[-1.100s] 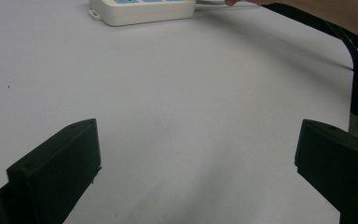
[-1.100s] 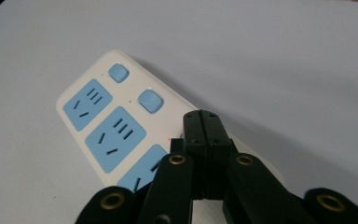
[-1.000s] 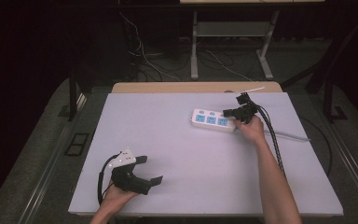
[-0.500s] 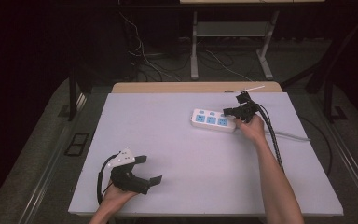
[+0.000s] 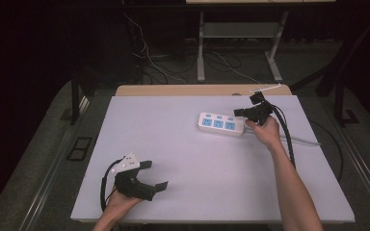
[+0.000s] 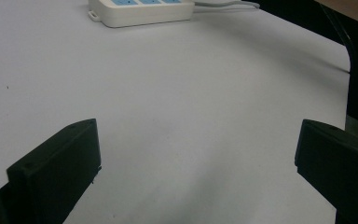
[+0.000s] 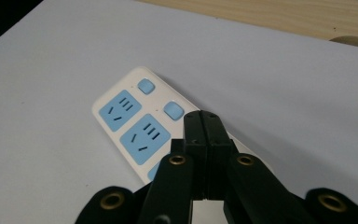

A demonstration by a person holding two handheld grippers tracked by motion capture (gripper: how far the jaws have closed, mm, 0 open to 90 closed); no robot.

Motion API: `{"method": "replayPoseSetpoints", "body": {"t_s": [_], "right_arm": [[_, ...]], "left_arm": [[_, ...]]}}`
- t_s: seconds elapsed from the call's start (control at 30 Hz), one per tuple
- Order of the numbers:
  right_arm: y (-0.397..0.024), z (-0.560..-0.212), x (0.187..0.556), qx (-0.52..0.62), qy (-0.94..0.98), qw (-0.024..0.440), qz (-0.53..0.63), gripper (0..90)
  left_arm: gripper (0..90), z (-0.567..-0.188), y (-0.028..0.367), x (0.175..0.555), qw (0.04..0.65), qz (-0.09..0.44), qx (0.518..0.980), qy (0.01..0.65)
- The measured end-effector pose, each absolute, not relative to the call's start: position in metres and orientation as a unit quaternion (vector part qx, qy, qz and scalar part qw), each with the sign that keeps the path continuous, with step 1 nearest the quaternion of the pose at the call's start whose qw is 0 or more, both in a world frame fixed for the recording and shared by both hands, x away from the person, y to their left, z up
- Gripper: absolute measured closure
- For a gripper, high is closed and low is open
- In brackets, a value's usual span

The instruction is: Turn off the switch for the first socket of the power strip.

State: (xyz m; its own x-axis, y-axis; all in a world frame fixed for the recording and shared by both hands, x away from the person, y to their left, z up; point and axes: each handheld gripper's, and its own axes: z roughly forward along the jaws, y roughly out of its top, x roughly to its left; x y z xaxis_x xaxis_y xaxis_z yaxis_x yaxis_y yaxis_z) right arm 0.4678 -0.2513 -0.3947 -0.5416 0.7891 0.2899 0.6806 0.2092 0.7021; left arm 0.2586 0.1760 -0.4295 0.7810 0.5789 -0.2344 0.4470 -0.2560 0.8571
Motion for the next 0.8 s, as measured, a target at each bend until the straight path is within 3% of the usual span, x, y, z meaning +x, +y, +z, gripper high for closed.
{"method": "replayPoseSetpoints", "body": {"t_s": [0.17, 0.27, 0.3, 0.33, 0.37, 0.4, 0.53, 0.63, 0.7, 0.73, 0.8], "right_arm": [[-0.253, -0.386, 0.459, 0.467, 0.776, 0.064, 0.418, 87.2], [-0.253, -0.382, 0.451, 0.468, 0.774, 0.07, 0.421, 73.3], [-0.253, -0.379, 0.447, 0.47, 0.773, 0.075, 0.419, 63.7], [-0.253, -0.379, 0.447, 0.47, 0.773, 0.075, 0.419, 63.7], [-0.254, -0.375, 0.443, 0.474, 0.774, 0.081, 0.413, 55.7], [-0.254, -0.375, 0.443, 0.474, 0.774, 0.081, 0.413, 55.7], [-0.258, -0.368, 0.435, 0.481, 0.769, 0.09, 0.411, 37.0], [-0.262, -0.365, 0.428, 0.482, 0.764, 0.075, 0.423, 12.5], [-0.263, -0.363, 0.422, 0.481, 0.763, 0.07, 0.425, 8.4], [-0.264, -0.362, 0.418, 0.479, 0.763, 0.072, 0.428, 0.5], [-0.266, -0.36, 0.41, 0.47, 0.764, 0.066, 0.437, 0.4]], "left_arm": [[0.0, -0.429, 0.175, 0.258, 0.517, 0.063, 0.791, 0.322], [0.0, -0.429, 0.175, 0.258, 0.516, 0.064, 0.791, 0.322], [0.0, -0.429, 0.174, 0.258, 0.516, 0.064, 0.791, 0.323], [0.0, -0.429, 0.174, 0.258, 0.516, 0.063, 0.791, 0.323], [0.0, -0.429, 0.174, 0.258, 0.515, 0.063, 0.792, 0.322], [0.0, -0.429, 0.173, 0.258, 0.516, 0.063, 0.792, 0.321], [0.0, -0.429, 0.172, 0.257, 0.515, 0.062, 0.793, 0.319], [0.0, -0.429, 0.172, 0.257, 0.517, 0.062, 0.792, 0.319], [0.0, -0.428, 0.171, 0.256, 0.518, 0.062, 0.792, 0.318], [0.0, -0.428, 0.171, 0.256, 0.517, 0.061, 0.792, 0.317], [0.0, -0.428, 0.171, 0.256, 0.517, 0.061, 0.792, 0.318]]}}
